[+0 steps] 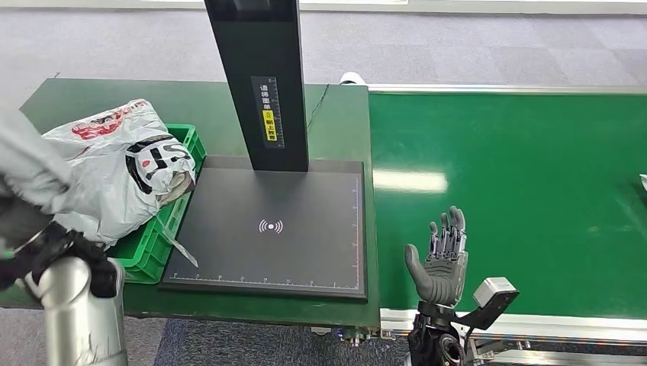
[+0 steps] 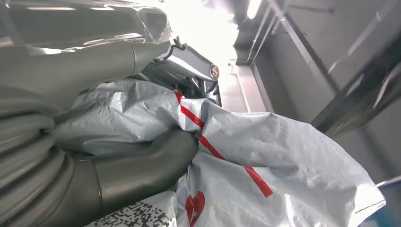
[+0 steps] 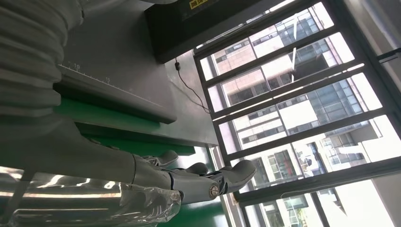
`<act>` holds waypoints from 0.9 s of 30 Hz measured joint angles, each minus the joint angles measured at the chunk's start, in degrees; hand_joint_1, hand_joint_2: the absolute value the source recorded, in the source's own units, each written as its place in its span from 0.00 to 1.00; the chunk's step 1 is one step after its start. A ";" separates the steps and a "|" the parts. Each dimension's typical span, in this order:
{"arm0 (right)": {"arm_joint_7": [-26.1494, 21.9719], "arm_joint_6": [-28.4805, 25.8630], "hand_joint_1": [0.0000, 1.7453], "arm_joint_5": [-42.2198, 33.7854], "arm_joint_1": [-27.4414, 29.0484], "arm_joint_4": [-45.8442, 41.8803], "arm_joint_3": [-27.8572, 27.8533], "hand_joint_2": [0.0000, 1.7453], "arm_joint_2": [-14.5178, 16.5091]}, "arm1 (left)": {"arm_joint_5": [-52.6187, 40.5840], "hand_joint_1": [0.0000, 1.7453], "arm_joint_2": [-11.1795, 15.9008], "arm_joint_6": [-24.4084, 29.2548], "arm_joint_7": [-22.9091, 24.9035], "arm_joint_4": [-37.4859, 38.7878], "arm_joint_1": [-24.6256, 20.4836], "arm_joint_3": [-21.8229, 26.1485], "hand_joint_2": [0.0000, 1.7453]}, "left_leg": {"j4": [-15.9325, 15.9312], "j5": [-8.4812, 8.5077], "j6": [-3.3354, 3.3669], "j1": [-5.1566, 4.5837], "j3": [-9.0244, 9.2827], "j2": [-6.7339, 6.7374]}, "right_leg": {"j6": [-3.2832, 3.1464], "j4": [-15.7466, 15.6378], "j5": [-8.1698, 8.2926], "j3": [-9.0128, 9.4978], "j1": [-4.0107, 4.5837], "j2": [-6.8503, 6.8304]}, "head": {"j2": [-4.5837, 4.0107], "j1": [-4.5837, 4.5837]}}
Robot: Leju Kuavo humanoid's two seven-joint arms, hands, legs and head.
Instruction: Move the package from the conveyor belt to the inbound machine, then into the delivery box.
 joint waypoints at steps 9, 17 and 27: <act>0.00 0.02 0.00 0.03 -0.16 1.44 0.20 1.00 0.05 | -20.19 1.00 7.37 7.27 9.31 29.83 -16.93 -5.88 1.00 | 0.03 -0.01 -0.04 0.00 -0.14 0.24 | -0.01 0.06 0.07 -0.23 0.00 0.22 | 0.00 -0.01; 0.01 -0.08 0.00 0.32 -0.28 1.73 0.19 1.00 0.17 | -44.43 1.00 7.92 6.42 23.56 50.39 -27.71 -12.45 1.00 | 0.03 0.00 -0.04 0.00 -0.31 0.16 | -0.01 0.06 0.08 -0.36 -0.01 0.19 | 0.00 0.01; 0.47 -0.17 0.00 0.49 -0.77 1.75 -0.05 1.00 0.43 | -50.83 1.00 6.33 2.44 27.55 64.80 -28.92 -17.81 1.00 | 0.03 -0.02 -0.05 0.00 -0.37 0.18 | -0.02 0.06 0.07 -0.43 0.00 0.20 | 0.00 0.00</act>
